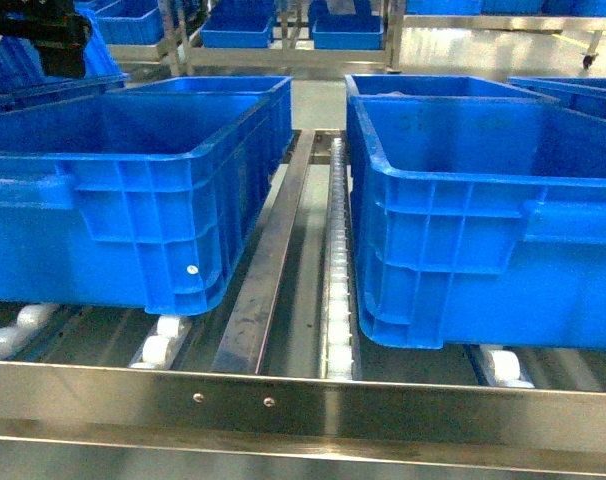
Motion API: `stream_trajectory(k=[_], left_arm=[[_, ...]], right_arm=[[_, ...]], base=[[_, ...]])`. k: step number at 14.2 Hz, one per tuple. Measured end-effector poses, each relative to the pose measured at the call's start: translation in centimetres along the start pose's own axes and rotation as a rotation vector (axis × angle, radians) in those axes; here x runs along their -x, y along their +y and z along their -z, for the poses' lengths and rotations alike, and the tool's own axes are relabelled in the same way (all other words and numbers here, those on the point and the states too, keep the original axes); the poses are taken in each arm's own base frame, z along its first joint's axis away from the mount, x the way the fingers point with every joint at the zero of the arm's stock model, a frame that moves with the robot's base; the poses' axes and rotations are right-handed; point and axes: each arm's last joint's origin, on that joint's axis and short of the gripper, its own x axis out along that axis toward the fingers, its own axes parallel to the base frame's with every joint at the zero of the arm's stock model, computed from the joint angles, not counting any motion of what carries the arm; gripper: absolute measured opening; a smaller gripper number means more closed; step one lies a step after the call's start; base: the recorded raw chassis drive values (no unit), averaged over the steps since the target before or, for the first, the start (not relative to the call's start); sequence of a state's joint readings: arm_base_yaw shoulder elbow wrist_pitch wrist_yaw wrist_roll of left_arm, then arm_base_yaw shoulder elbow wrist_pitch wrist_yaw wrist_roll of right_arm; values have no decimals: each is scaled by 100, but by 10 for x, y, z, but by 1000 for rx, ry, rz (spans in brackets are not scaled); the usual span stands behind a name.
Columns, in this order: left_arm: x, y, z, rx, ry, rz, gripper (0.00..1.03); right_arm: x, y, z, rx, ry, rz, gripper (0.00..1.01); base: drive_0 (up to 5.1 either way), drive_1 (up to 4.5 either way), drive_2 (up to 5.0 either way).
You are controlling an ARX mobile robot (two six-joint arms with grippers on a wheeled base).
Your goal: Sort blue parts and orange caps into right shelf containers
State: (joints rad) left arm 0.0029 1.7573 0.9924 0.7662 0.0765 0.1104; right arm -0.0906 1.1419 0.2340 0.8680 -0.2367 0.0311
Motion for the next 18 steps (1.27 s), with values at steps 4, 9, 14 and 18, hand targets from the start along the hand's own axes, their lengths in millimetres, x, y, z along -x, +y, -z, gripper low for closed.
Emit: stream_trajectory(k=[4,9,14,18], left_arm=[[84,-5,6,66,-44,-81,71],[147,-14,37,103,-12,-75,14],[189,-19,54,108,16,-73,2],[241,-24,69,107,7,-74,2]], right_arm=[[18,16,5,28,-36,132,62],[44,18,16,32,-67,146,5],[61,20,22,34,-39,146,2],[84,24,17,35,-56,145,2]], base=[[0,0,0],[0,0,0],[0,0,0],[0,0,0]])
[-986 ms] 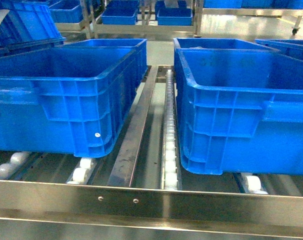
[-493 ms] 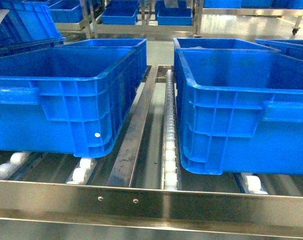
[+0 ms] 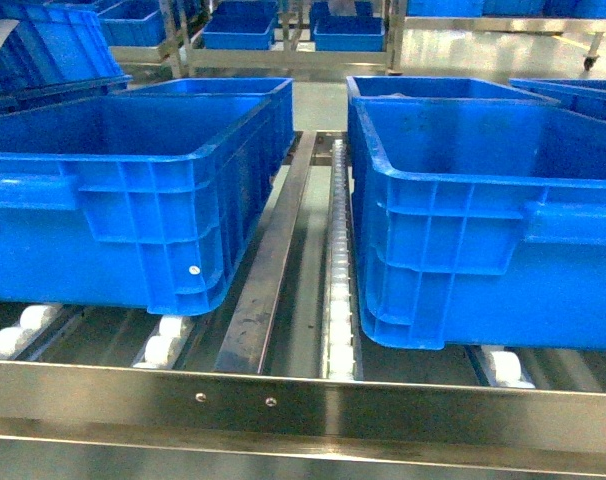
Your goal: Sort blue parts and orange caps into right shelf containers
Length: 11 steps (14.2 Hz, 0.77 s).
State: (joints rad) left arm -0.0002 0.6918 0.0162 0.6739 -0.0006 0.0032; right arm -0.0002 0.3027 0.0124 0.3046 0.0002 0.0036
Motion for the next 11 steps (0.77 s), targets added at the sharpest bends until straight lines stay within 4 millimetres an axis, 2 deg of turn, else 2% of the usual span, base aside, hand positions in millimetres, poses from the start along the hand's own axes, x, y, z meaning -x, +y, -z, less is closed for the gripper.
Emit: stream_trajectory(k=[3,11], left_arm=[[10,0,-4,0,-9,0,2],[16,0,-5,0,-11,0,2]], right_arm=[[5,0,0,0,0,0,2],[8,0,0,0,2,0,2]], base=[[0,0,0],[0,0,0]])
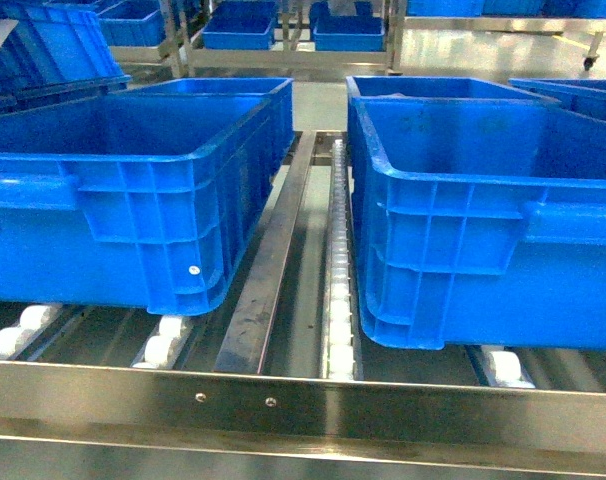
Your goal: Sort blue parts and orange caps into right shelf containers
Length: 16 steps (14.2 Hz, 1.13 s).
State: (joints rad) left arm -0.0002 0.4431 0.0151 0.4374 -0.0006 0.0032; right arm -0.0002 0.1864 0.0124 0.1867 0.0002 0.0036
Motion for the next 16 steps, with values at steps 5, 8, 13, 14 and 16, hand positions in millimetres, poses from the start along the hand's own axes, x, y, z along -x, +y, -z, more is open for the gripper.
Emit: stream_trajectory(k=[5,8,13,14,16], left_arm=[[10,0,-1,0,-4,-3,2],[13,0,-1,0,-6,0,2],[22,0,2,0,18,-1,2],[29,0,3,1,11,-2,2],[29,0,3,0,14,-1,2]], right_arm=[[12,0,4,0,18,0,2],[12,0,3,0,10,0,2],[12,0,3,0,9,0,2],[12,0,3,0,10,0,2],[12,0,3,0,10,0,2]], base=[[0,0,0],[0,0,0],[0,0,0],[0,0,0],[0,0,0]])
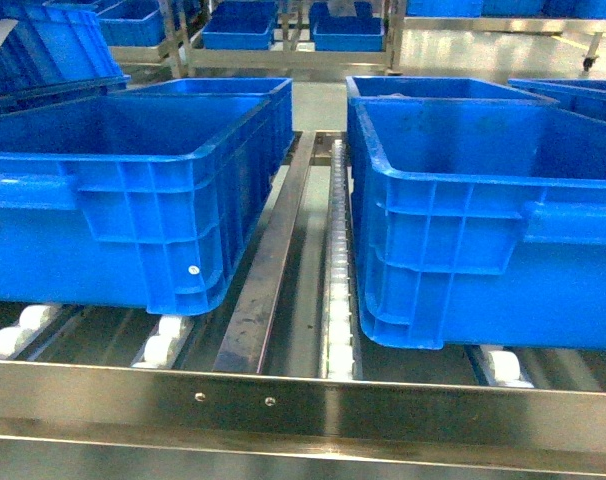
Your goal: Sort blue parts and orange caps into right shelf containers
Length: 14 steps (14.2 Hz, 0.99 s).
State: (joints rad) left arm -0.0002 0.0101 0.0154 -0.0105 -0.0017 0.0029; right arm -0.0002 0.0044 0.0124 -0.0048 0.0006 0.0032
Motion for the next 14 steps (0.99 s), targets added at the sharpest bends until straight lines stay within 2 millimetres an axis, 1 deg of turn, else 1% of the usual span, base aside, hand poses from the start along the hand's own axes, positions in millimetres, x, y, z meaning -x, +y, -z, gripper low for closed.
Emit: stream_trajectory(k=[3,4,5,10,11,12,14], left_arm=[[0,0,-1,0,-6,1,2],[0,0,-1,1,-6,1,12],[0,0,-1,1,-6,1,24],[0,0,-1,1,-6,1,93],[0,0,-1,0,-6,1,100],[0,0,-1,0,-6,1,97],[0,0,-1,0,-6,2,98]], right_arm=[[0,0,0,0,-1,0,2],[0,0,0,0,0,0,12],[0,0,0,0,-1,0,25],[0,0,0,0,0,0,95],[0,0,0,0,0,0,99],[0,0,0,0,-1,0,97],[0,0,0,0,-1,0,98]], base=[[0,0,0],[0,0,0],[0,0,0],[0,0,0],[0,0,0],[0,0,0],[0,0,0]])
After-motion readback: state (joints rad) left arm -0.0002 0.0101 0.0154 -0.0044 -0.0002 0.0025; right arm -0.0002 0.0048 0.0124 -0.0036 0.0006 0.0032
